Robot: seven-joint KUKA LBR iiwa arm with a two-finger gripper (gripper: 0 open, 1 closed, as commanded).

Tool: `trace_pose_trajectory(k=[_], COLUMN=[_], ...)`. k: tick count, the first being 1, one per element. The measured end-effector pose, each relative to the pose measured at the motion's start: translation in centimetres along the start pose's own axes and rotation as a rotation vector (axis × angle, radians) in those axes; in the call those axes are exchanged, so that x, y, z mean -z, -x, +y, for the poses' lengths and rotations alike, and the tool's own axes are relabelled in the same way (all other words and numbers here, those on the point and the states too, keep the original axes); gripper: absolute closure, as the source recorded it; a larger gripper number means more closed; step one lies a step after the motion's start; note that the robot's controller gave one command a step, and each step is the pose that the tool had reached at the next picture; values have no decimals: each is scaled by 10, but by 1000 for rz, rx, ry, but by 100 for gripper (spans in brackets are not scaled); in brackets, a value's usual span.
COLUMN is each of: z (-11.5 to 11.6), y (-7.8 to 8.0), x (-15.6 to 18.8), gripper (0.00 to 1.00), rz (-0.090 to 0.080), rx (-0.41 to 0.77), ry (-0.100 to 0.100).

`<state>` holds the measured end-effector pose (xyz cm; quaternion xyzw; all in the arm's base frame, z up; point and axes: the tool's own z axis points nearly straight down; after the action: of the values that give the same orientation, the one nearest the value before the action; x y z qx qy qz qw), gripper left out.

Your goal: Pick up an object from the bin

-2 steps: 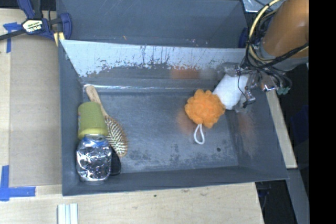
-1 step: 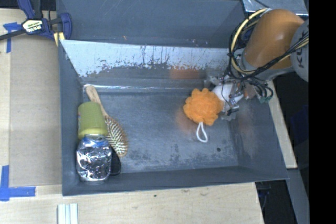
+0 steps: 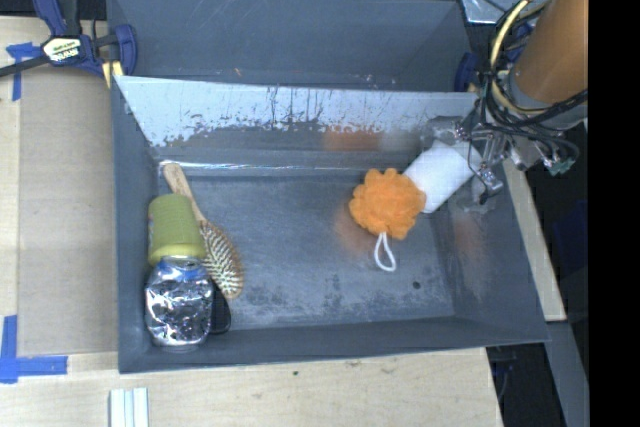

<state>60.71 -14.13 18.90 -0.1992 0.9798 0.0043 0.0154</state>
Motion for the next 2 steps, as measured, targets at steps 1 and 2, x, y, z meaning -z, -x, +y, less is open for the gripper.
trace_pose_trajectory(k=[1,2], z=[-1,-2], y=[0,4], x=[-81,-74], gripper=[0,0], rz=[-5,-12], rx=[-176,-133], ry=[4,-2])
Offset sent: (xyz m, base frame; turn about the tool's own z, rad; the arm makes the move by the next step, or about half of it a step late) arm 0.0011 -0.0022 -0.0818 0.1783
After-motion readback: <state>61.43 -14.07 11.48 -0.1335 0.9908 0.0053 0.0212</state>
